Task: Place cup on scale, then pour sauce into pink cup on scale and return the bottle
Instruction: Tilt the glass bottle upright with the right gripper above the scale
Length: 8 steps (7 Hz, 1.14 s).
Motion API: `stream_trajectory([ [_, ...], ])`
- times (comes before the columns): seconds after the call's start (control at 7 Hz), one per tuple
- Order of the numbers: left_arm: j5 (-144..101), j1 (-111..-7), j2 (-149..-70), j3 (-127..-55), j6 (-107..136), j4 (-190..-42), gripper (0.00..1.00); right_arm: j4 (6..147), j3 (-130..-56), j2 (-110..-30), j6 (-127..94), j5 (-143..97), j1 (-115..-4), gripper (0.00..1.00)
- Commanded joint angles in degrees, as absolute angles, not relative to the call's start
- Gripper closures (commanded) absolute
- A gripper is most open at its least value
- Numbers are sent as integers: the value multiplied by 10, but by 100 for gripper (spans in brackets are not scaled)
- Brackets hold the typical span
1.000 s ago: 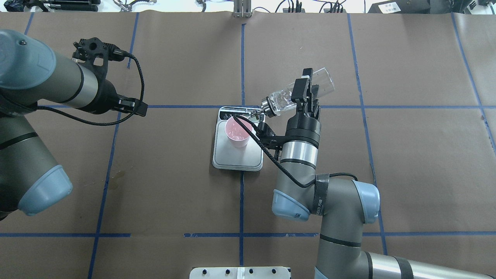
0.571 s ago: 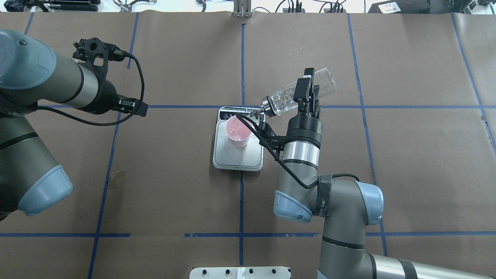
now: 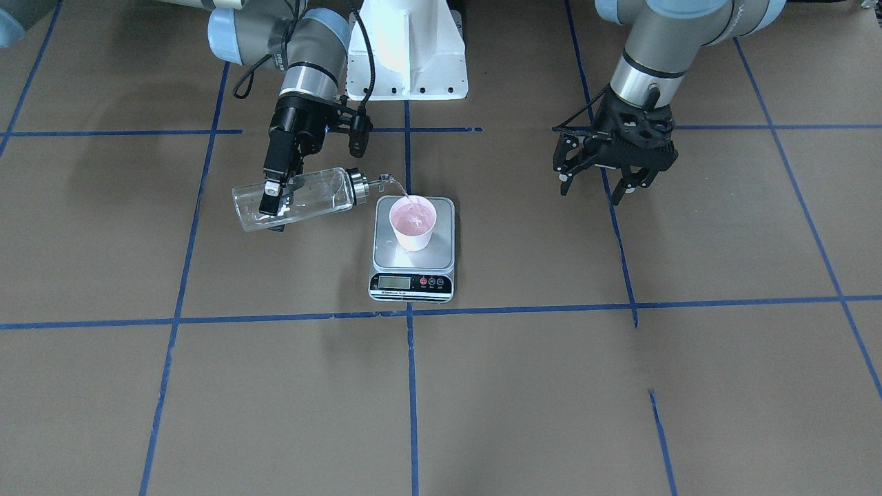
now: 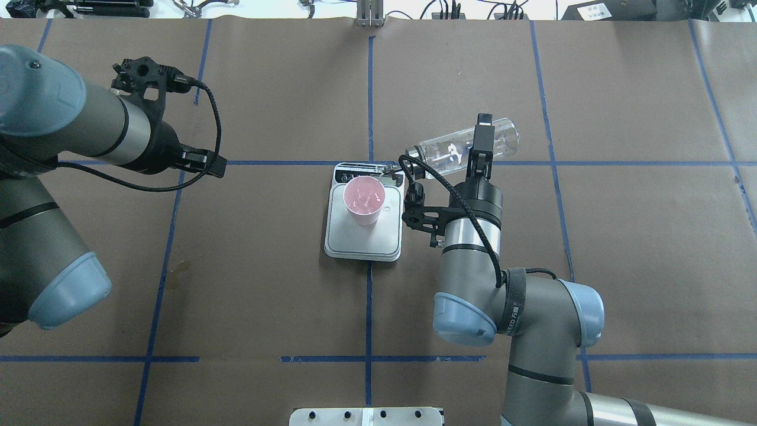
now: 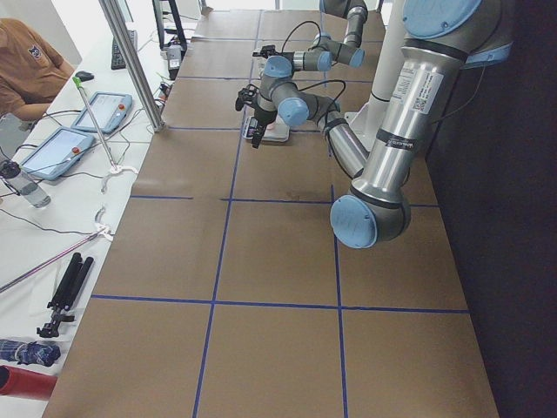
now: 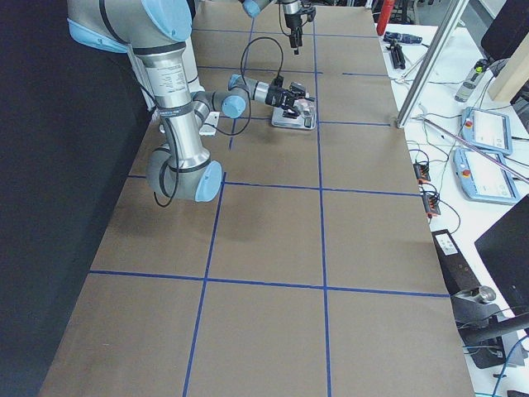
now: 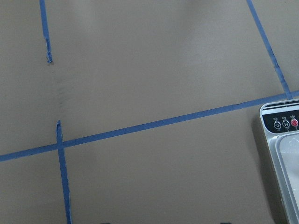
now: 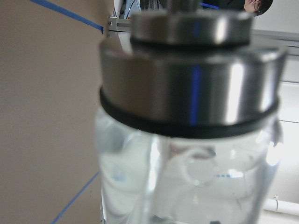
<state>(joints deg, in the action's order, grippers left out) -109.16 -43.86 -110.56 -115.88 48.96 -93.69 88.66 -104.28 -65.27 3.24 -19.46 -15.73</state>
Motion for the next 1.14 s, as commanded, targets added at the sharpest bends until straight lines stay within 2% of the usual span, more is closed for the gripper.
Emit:
stream_trajectory([
  [0.0, -1092, -439, -1107, -1159, 490, -937, 17, 822, -1042, -671, -62, -240, -158, 100],
  [0.43, -1092, -439, -1108, -1159, 491, -937, 17, 765, -1042, -676, -231, -308, -160, 100],
  [0.71, -1092, -439, -1109, -1160, 492, -937, 17, 735, -1043, -706, -387, -344, -161, 100],
  [0.86, -1092, -439, -1109, -1160, 492, -937, 17, 670, -1042, -730, -396, -349, -161, 100],
  [1.0, -1092, -439, -1110, -1160, 492, -937, 17, 604, -1040, -787, -400, -350, -161, 100],
])
